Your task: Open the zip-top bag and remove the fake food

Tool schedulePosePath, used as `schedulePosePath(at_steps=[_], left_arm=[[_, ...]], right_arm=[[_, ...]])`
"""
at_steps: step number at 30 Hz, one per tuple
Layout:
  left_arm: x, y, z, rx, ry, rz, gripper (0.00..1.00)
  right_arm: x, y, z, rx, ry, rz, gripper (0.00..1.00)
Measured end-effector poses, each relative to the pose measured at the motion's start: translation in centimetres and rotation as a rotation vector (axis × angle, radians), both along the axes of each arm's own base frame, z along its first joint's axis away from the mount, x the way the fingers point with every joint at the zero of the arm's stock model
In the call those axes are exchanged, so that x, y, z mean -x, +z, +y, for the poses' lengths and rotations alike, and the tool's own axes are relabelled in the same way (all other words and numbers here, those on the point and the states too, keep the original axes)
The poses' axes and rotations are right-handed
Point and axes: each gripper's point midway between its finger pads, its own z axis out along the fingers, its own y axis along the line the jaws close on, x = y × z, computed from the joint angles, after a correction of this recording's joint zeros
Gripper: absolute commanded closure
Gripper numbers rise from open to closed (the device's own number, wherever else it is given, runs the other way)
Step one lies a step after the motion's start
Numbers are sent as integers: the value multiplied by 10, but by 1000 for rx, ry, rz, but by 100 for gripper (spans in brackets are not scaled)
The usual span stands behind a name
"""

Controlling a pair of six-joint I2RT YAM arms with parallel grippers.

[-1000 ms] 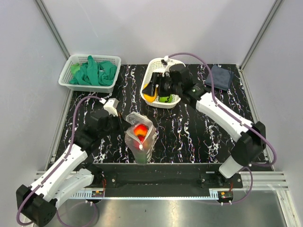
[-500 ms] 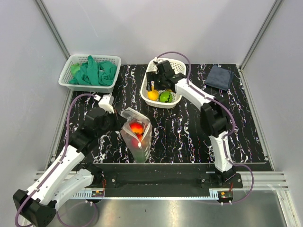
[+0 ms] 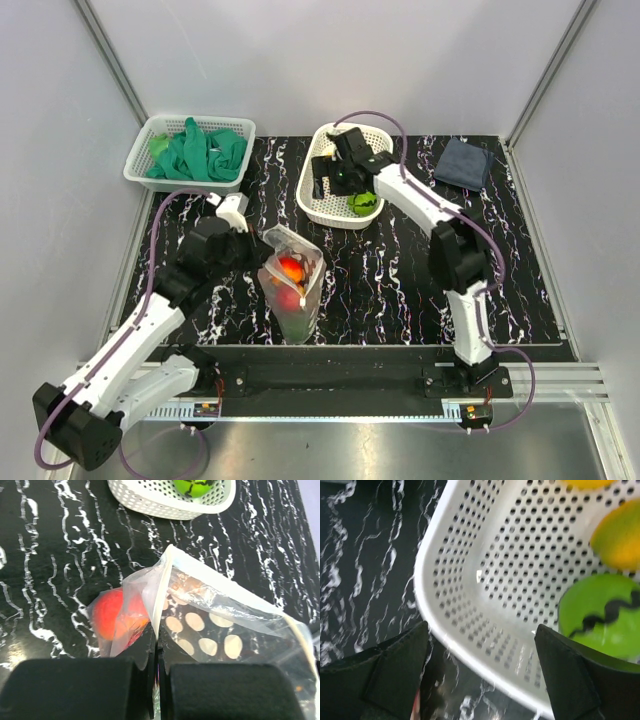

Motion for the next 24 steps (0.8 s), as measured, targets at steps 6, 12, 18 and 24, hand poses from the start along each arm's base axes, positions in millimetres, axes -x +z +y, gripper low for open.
schedulePosePath(at_steps=[6, 12, 18, 24], left_arm=[[-4, 5, -9, 53, 3, 18, 100], [-9, 15, -13, 107, 23, 2, 100], [-17, 24, -20, 157, 31, -19, 100], [-17, 24, -21, 162, 30, -23, 100]], right_arm=[[79, 75, -15, -105, 32, 0, 27], [180, 170, 27, -271, 207, -111, 38], [234, 162, 72, -311, 315, -17, 55], [227, 101, 81, -231, 239, 114, 66]])
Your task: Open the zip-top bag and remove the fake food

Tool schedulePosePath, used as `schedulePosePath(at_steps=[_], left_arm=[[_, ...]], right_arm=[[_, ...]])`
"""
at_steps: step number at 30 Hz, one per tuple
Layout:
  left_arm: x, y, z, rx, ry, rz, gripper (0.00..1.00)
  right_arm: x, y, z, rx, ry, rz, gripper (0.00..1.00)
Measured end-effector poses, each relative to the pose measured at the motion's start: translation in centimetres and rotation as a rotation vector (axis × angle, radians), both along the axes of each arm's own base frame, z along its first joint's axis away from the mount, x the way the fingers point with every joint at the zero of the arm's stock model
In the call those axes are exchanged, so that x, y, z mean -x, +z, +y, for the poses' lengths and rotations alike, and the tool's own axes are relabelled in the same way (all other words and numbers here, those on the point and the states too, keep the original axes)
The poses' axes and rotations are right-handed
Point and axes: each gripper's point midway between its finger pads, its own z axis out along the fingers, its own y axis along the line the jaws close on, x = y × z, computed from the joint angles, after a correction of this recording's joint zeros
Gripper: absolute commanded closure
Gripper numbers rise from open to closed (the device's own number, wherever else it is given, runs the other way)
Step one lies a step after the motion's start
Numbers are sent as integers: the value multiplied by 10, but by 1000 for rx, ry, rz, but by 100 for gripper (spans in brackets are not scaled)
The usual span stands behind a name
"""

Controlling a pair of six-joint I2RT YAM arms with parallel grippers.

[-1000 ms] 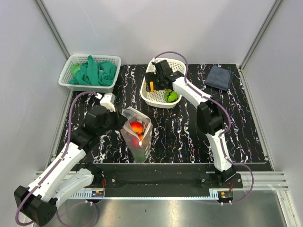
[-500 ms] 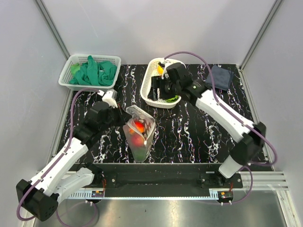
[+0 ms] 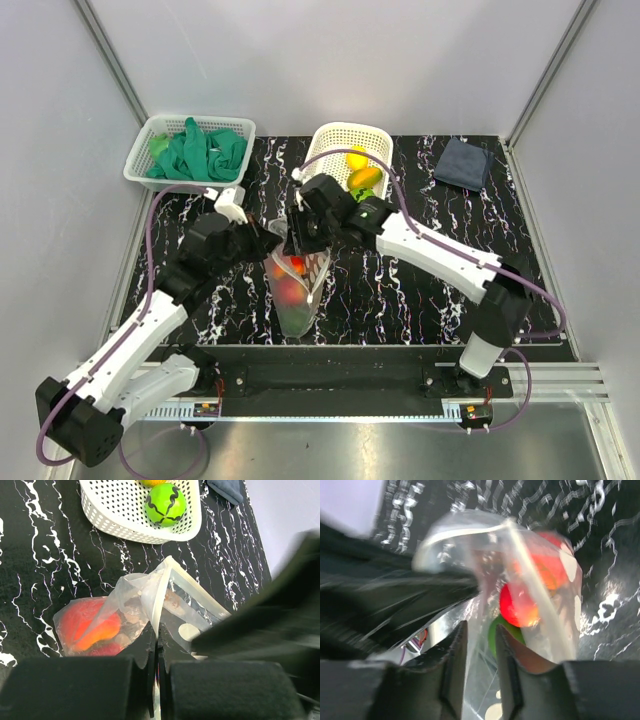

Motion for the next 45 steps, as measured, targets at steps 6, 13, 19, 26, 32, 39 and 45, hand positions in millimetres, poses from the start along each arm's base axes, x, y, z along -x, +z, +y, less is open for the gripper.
schedulePosePath(at_steps=[6, 13, 19, 26, 32, 39, 45], left_arm=[[10, -6, 1, -25, -41, 3, 100], [27, -16, 5, -124, -137, 30, 100], [38, -20, 6, -164, -205, 33, 100], [43, -23, 7, -176, -226, 45, 100], [45, -20, 10, -169, -207, 37, 100], [50, -32, 14, -170, -192, 65, 100], [53, -43, 20, -181, -171, 85, 100]], right_arm=[[3, -43, 11, 73, -31, 82, 66], [15, -58, 15, 106, -17, 92, 63], [13, -72, 4, 165, -31, 79, 57], [13, -74, 2, 180, -28, 70, 51], [21, -95, 9, 213, 0, 109, 44], [28, -125, 14, 257, 27, 158, 35], [32, -135, 19, 255, 45, 187, 28]])
